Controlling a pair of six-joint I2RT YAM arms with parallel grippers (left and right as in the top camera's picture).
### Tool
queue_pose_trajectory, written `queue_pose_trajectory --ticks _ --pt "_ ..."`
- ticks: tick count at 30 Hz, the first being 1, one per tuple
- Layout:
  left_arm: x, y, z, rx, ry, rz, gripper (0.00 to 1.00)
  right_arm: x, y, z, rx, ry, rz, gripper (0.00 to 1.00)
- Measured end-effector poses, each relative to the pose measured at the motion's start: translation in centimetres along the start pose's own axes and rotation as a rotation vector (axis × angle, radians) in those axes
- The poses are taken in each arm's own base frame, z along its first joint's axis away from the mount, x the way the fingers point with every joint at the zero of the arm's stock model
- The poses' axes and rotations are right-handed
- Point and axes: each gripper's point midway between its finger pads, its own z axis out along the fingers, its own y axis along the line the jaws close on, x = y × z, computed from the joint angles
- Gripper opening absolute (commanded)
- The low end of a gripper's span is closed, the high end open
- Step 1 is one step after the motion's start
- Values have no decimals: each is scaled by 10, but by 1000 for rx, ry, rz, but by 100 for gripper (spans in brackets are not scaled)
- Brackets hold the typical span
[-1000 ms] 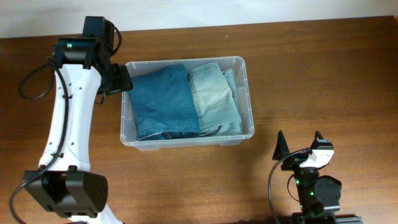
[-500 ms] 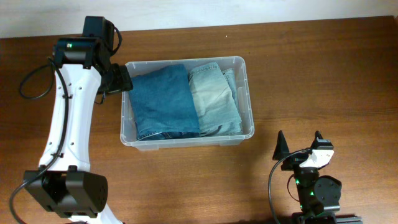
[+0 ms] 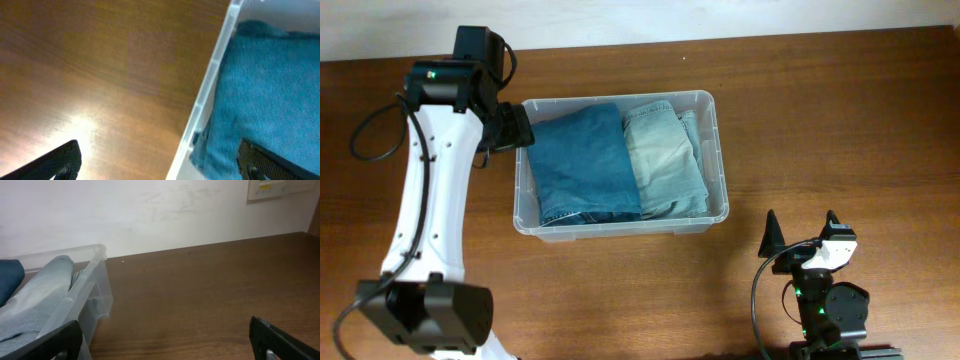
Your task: Pack container
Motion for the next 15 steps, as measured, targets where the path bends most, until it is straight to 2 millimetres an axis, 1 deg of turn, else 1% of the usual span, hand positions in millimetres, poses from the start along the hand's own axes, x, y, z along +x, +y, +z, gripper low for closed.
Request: queue_pose_trajectory --ticks 3,7,11,14,15 --pt "10 0 -27 22 -38 16 99 0 0 0 0 1 -1 98" --pt "22 -3 -80 91 -161 39 100 0 0 0 0 0 0 98" --pt "38 -1 -126 163 -277 55 100 0 0 0 0 0 0 98" --pt "48 5 -149 198 -333 57 99 0 0 0 0 0 -1 98" --pt "51 7 -153 205 -344 57 99 0 0 0 0 0 0 98"
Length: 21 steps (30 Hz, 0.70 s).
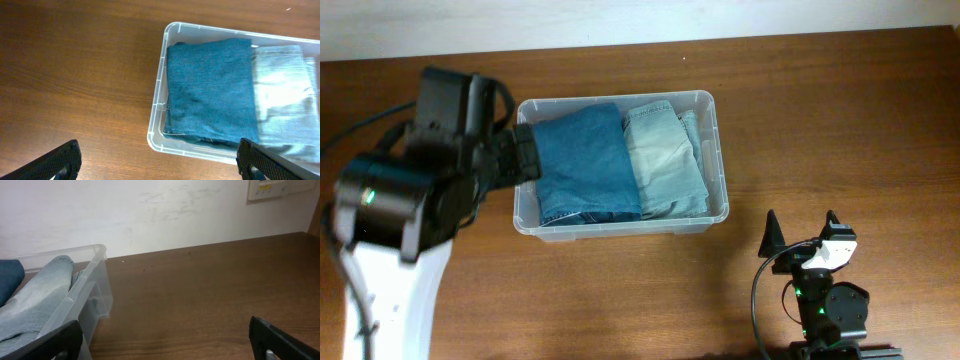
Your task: Pack container
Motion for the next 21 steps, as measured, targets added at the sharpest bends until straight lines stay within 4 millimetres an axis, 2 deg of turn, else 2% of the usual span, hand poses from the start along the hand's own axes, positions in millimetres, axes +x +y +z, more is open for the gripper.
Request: queue_pose_trajectory --ticks 5,10,15,21 --pt "8 9 -26 27 -59 -12 99 0 0 0 0 0 0 98" --pt "39 23 -35 30 -67 -15 99 0 0 0 0 0 0 98" --pt "63 28 -22 62 -151 -40 99 0 1 0 -3 0 0 98" --pt "93 29 14 107 -269 -75 99 0 1 0 -3 -1 -1 98"
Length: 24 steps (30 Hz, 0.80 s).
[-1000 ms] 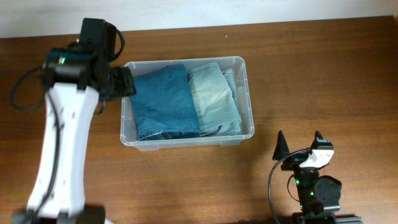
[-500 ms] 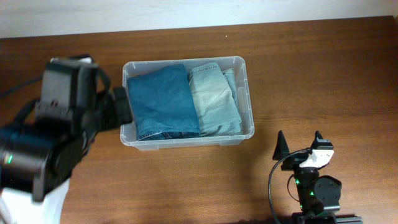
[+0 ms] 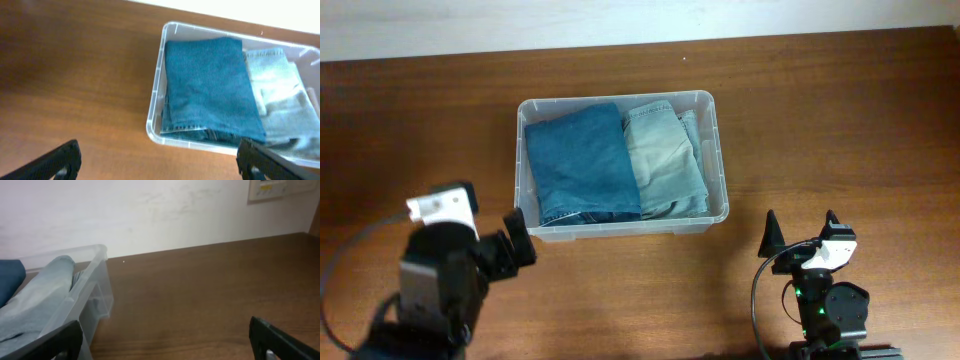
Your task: Pack container
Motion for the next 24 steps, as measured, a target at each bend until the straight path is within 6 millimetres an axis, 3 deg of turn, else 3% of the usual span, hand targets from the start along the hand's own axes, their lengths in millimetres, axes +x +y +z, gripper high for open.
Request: queue_pose_trajectory --ticks 3,13,19,24 --pt "21 4 15 15 -38 -12 99 0 0 0 0 0 0 99" --pt "42 3 66 106 -291 -106 99 0 0 0 0 0 0 98" --pt "44 1 75 192 -424 -130 100 0 0 0 0 0 0 98" --pt "47 -8 76 258 -506 -50 99 0 0 0 0 0 0 98"
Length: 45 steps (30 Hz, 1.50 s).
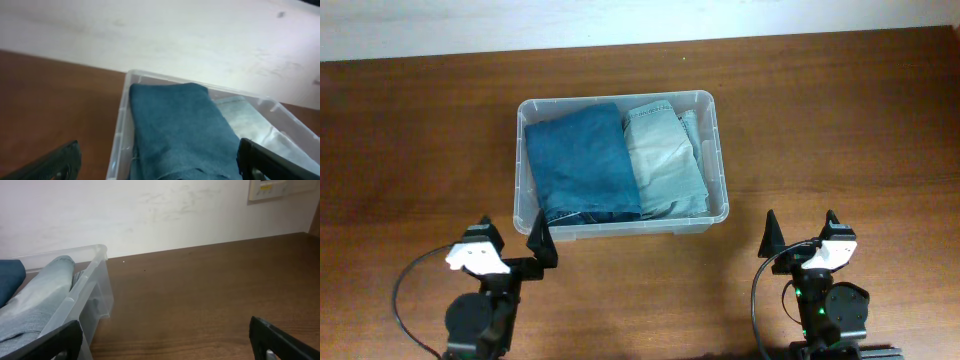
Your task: Pack container
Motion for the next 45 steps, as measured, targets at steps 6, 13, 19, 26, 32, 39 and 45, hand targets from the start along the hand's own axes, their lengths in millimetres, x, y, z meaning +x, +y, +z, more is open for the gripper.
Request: queue_pose_trajectory --ticks 6,13,19,26,32,39,45 --pt "15 -3 -3 45 -8 92 99 0 0 0 0 0 0 98" --pt "25 3 -6 41 -28 149 99 0 0 0 0 0 0 98" --pt "30 12 -8 12 -31 158 99 0 0 0 0 0 0 98" --pt "37 23 -13 -27 -14 162 100 0 0 0 0 0 1 98" --pt "39 27 -16 -45 -11 164 99 0 0 0 0 0 0 98" --pt "45 33 -17 -78 12 164 99 0 0 0 0 0 0 98" --pt "45 33 -17 -78 12 164 99 0 0 0 0 0 0 98"
